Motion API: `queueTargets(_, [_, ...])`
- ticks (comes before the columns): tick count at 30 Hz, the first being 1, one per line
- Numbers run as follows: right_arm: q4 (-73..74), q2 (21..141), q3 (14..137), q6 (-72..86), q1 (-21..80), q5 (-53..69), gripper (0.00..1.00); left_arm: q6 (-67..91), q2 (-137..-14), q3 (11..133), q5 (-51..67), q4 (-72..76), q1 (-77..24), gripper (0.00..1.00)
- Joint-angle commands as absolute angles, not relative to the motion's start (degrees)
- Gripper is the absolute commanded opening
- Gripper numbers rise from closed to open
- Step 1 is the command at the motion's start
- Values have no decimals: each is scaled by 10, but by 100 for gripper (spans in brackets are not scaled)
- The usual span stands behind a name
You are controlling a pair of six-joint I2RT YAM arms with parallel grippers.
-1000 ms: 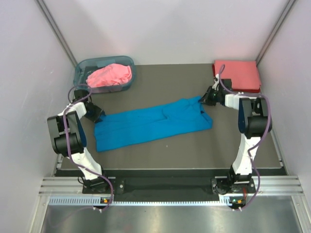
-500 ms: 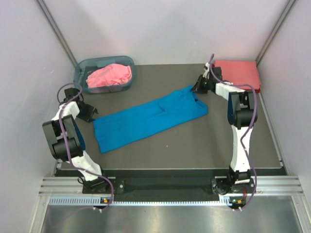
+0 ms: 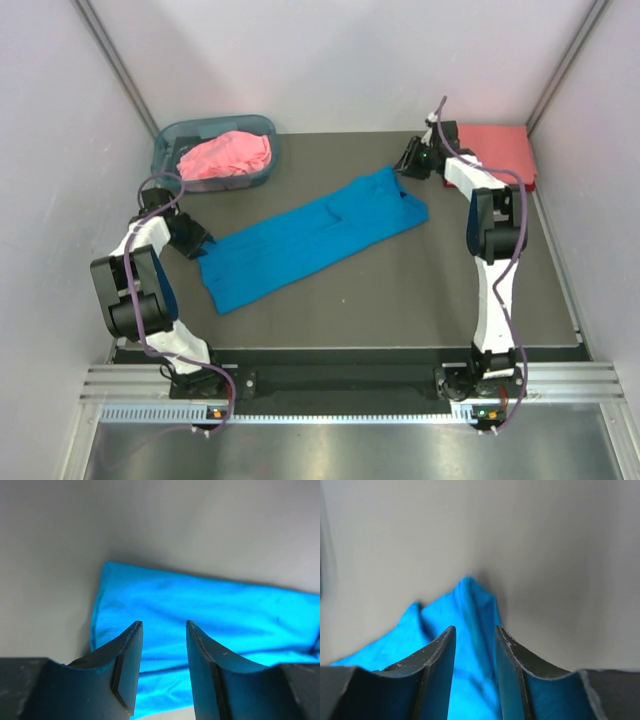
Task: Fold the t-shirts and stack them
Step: Fold the tshirt
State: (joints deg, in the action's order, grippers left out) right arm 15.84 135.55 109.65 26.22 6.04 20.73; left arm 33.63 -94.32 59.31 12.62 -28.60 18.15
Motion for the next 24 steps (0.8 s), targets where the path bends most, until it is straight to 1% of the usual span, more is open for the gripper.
queueTargets(1, [185, 1211, 1057, 302, 55, 148, 38, 306, -912, 604, 180, -279, 181, 45])
queueTargets(3, [205, 1179, 1002, 327, 55, 108, 37, 308, -896, 592, 181, -268, 176, 45])
queueTargets(4, [207, 1147, 979, 355, 55, 100, 37, 300, -888, 591, 161, -276, 166, 45])
queueTargets(5, [207, 1132, 930, 376, 55, 88, 37, 293, -878, 596, 111, -283, 142, 46])
queueTargets(7, [205, 1094, 883, 434, 55, 62, 38, 282, -854, 600, 77, -299, 122, 46])
queueTargets(8, [201, 1086, 840, 452, 55, 52, 38, 282, -848, 599, 83, -300, 117, 47])
queueTargets(10, [193, 1060, 797, 498, 55, 29, 39, 285, -831, 599, 92, -301, 116, 47])
queueTargets(13, [169, 1037, 717, 522, 55, 4, 39, 284, -810, 593, 119, -302, 115, 47])
queueTargets(17, [153, 1027, 690, 518, 55, -21, 39, 290, -785, 567, 158, -282, 115, 47])
queueTargets(20, [147, 1036, 678, 523, 54, -25, 39, 303, -787, 549, 187, -269, 116, 47])
queueTargets(24, [99, 1046, 649, 542, 55, -29, 38, 319, -797, 541, 214, -249, 115, 46])
